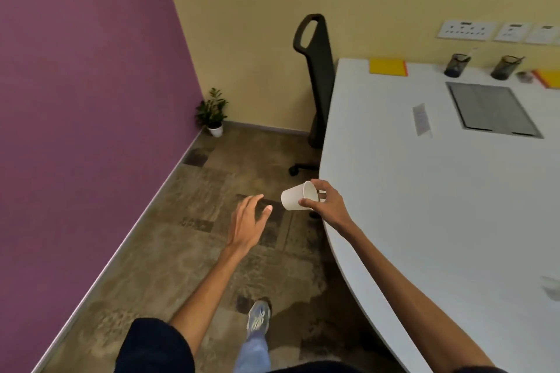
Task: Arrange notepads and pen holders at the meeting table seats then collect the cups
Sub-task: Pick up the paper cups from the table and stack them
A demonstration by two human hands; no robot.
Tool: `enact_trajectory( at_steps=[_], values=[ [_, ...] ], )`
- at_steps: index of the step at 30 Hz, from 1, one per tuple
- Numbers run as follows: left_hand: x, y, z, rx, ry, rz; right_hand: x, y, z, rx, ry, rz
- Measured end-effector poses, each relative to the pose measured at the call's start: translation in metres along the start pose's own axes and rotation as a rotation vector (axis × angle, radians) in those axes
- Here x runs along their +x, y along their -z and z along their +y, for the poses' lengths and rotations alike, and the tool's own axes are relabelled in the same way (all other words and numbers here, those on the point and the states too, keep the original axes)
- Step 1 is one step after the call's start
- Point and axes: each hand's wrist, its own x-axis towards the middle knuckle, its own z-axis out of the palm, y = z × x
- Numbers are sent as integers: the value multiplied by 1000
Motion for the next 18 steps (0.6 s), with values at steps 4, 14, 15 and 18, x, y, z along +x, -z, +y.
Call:
enact_trajectory(
  at_steps=[4, 14, 15, 18],
  values=[
    [76, -16, 10, -57, -128, -137, 49, 5, -6, 19, -51, 93],
    [227, -40, 36, -119, -393, -336, 141, 13, -15, 109, -173, 304],
    [236, -45, 40, -128, -418, -366, 146, 15, -13, 123, -190, 323],
    [262, -62, 51, -130, -487, -448, 165, 26, -6, 177, -228, 385]
  ],
)
